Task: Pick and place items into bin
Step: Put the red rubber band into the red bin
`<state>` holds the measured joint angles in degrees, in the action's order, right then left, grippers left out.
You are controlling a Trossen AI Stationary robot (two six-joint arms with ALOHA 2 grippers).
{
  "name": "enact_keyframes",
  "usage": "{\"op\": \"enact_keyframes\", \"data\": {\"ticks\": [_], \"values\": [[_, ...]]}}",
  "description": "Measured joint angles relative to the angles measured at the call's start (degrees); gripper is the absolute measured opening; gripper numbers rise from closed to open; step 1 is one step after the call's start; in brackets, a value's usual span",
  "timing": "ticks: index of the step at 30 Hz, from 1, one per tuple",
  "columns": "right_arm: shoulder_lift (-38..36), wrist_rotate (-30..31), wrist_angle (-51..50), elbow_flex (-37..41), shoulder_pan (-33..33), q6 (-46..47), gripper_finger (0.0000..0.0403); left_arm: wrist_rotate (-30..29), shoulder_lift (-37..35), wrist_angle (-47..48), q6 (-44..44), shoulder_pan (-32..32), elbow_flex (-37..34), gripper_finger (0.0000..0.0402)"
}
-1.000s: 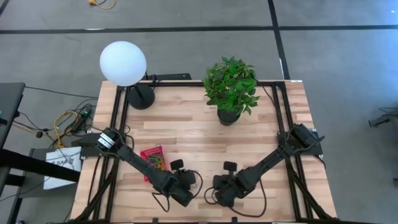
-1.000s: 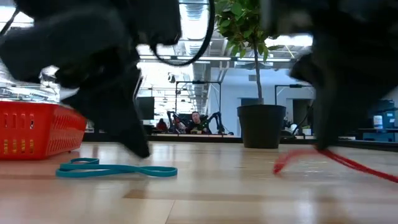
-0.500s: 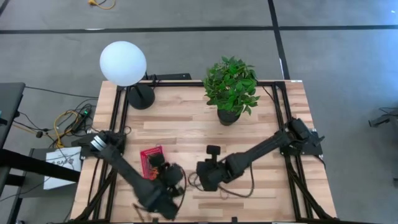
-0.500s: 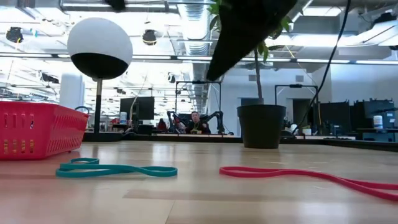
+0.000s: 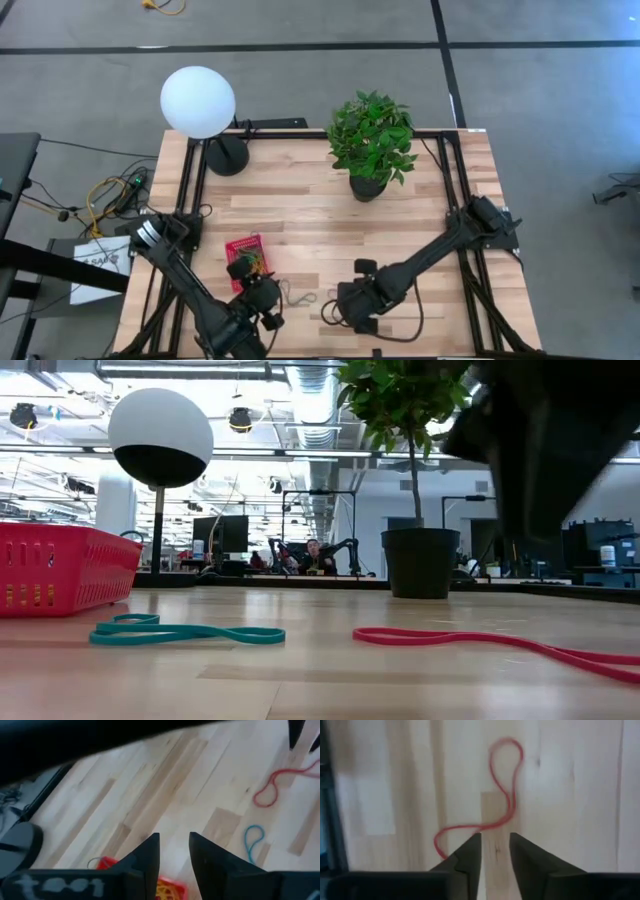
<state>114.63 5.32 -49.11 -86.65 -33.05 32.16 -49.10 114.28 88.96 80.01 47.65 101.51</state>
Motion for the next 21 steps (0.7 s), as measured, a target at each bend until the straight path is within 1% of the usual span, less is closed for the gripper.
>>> {"op": "enact_keyframes", "data": {"ticks": [3,5,10,16,18,21], "values": [[0.0,2.5,0.3,1.9,0.4,5.3,0.0119,0.8,0.2,0.2,-0.1,-0.1,-0.1,0.0096],[0.0,4.0,2.2,3.4,1.3,6.8,0.0135,0.3,0.2,0.4,-0.5,-0.3,-0.1,0.0096],[0.0,2.2,7.6,5.8,2.6,6.9,0.0161,0.8,0.2,0.3,-0.6,-0.3,-0.1,0.0096],[1.6,1.7,8.9,6.3,2.3,7.5,0.0165,0.8,0.2,0.3,-0.6,-0.3,-0.1,0.0096],[3.6,0.8,11.1,6.1,2.0,7.4,0.0163,0.8,0.2,0.3,-0.6,-0.3,-0.1,0.0096],[5.4,1.0,11.7,6.0,1.5,6.9,0.0159,0.8,0.2,0.3,-0.6,-0.3,-0.1,0.0096]]}}
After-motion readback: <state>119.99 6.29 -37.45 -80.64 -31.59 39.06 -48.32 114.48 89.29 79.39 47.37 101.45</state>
